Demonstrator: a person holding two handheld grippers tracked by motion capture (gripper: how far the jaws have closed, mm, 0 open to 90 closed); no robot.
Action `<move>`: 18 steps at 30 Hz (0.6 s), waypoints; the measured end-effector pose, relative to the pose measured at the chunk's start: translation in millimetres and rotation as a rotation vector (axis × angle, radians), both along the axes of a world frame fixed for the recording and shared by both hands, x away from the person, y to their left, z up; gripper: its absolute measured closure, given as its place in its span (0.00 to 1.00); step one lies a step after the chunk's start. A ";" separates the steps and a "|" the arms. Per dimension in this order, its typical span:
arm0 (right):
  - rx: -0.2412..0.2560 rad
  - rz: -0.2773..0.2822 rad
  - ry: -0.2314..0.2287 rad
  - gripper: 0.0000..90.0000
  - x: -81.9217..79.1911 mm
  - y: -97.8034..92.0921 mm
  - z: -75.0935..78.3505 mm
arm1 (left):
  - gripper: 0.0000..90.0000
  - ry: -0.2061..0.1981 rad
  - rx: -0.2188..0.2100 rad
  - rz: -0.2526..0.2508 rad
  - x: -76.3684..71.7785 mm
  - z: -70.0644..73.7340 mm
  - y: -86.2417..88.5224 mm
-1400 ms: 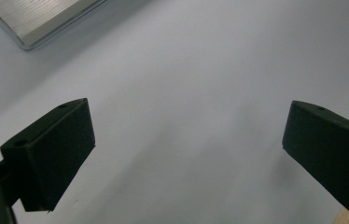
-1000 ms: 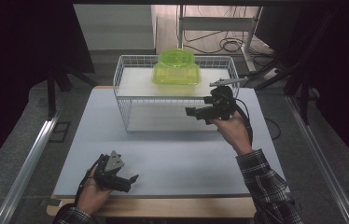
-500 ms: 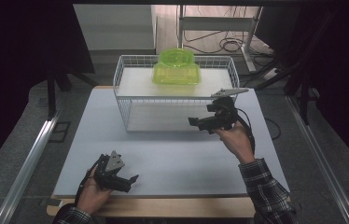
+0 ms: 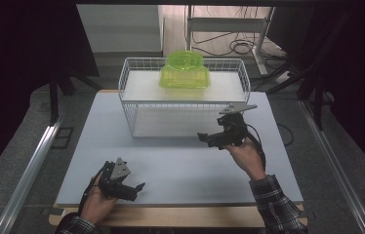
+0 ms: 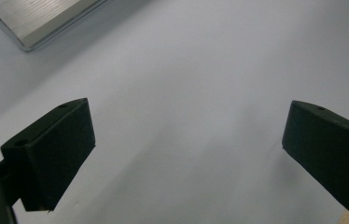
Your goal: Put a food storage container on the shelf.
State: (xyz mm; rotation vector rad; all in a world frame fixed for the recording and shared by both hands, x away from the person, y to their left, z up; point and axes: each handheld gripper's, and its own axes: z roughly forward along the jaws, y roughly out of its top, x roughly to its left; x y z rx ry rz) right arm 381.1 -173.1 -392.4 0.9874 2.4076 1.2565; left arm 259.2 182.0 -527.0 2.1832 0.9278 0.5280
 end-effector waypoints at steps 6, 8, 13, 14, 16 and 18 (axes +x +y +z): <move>-0.014 -0.005 -0.015 0.03 -6.5 -2.7 -10.4 | 0.02 -0.001 0.002 0.000 -0.1 -0.1 -0.2; -0.020 -0.008 -0.015 0.03 -8.4 -3.6 -13.8 | 0.02 -0.001 0.002 0.000 -0.1 -0.1 -0.3; -0.034 -0.014 -0.018 0.02 -12.8 -7.8 -24.5 | 0.02 -0.002 0.003 0.000 -0.1 -0.2 -0.3; -0.034 -0.018 -0.017 0.02 -13.7 -9.2 -27.0 | 0.02 -0.002 0.003 0.000 -0.1 -0.2 -0.3; -0.037 -0.027 -0.015 0.01 -15.4 -11.6 -30.5 | 0.02 -0.001 0.003 0.001 -0.2 -0.2 -0.4; -0.040 -0.034 -0.017 0.01 -17.1 -14.3 -33.7 | 0.02 -0.001 0.003 0.001 -0.2 -0.3 -0.5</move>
